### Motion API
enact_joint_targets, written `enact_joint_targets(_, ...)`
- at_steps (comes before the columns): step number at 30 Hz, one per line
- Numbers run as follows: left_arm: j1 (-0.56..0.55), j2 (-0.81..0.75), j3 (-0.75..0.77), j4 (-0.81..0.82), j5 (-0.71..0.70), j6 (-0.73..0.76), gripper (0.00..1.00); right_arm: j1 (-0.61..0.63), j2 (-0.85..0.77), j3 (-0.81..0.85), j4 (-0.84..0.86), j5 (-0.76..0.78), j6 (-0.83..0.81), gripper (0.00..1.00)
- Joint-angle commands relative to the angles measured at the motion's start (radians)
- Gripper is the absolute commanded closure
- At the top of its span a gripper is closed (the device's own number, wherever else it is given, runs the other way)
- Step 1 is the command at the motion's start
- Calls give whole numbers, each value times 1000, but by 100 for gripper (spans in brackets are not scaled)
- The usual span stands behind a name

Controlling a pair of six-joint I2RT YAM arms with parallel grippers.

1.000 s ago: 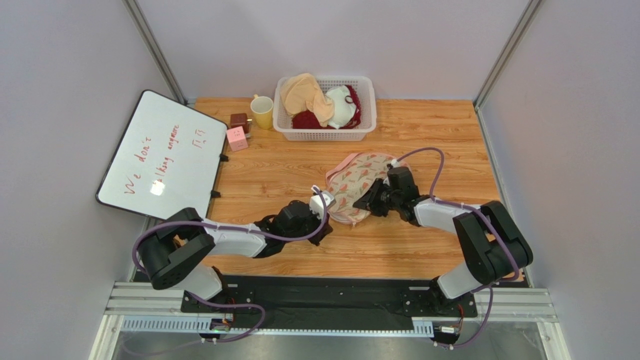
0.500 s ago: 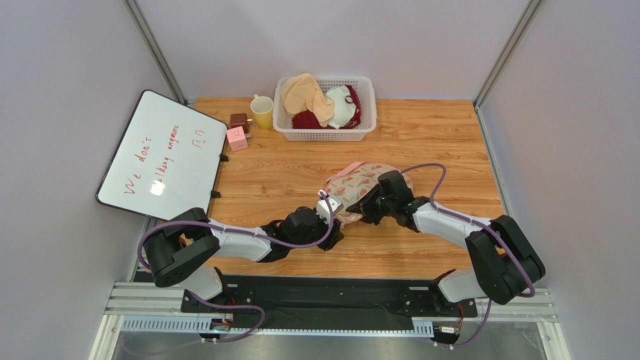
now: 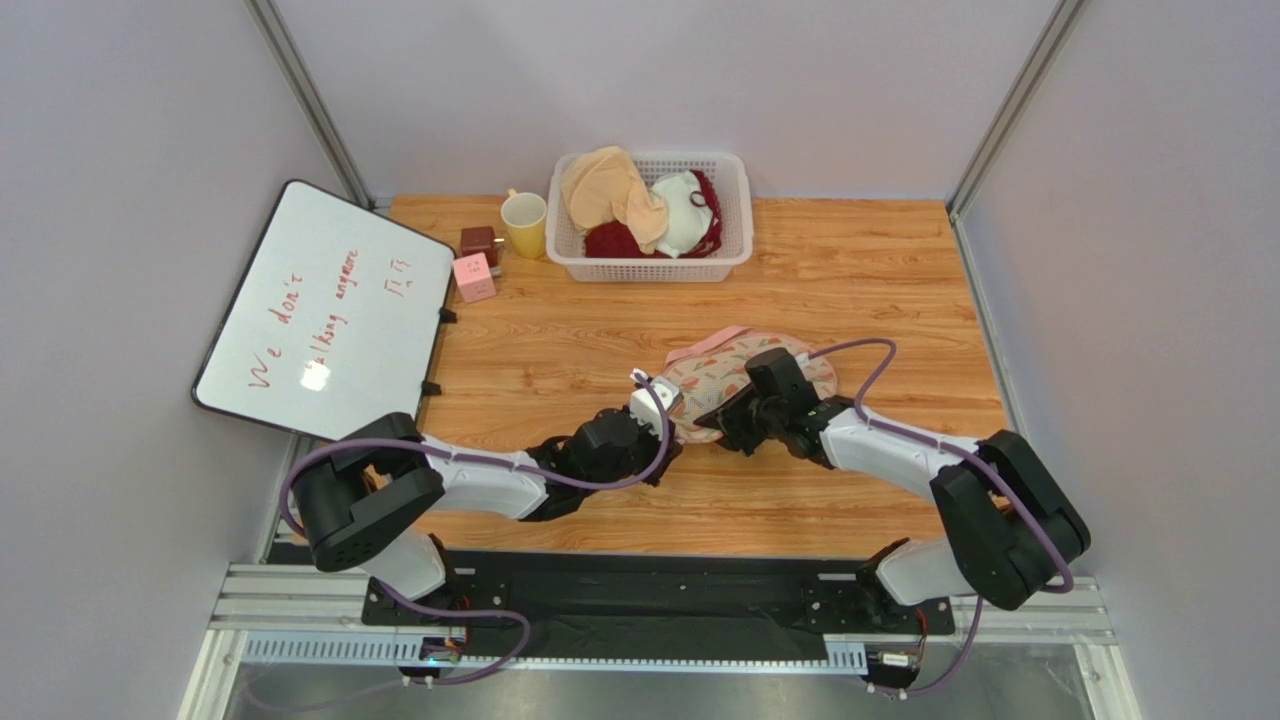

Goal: Place the bra in the laundry bag and zip it closed

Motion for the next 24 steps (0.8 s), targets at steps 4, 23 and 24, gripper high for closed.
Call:
enact_joint_targets(4, -3, -26, 23, 54, -71, -28, 81, 30, -33, 17, -33, 70, 43, 100)
enact_joint_targets(23, 18, -146, -40, -115, 21, 10, 100, 57, -88, 0, -76, 198, -73, 100)
enact_joint_targets(24, 17, -155, -41, -116, 57, 18, 100, 57, -86, 0, -76, 190, -76, 100)
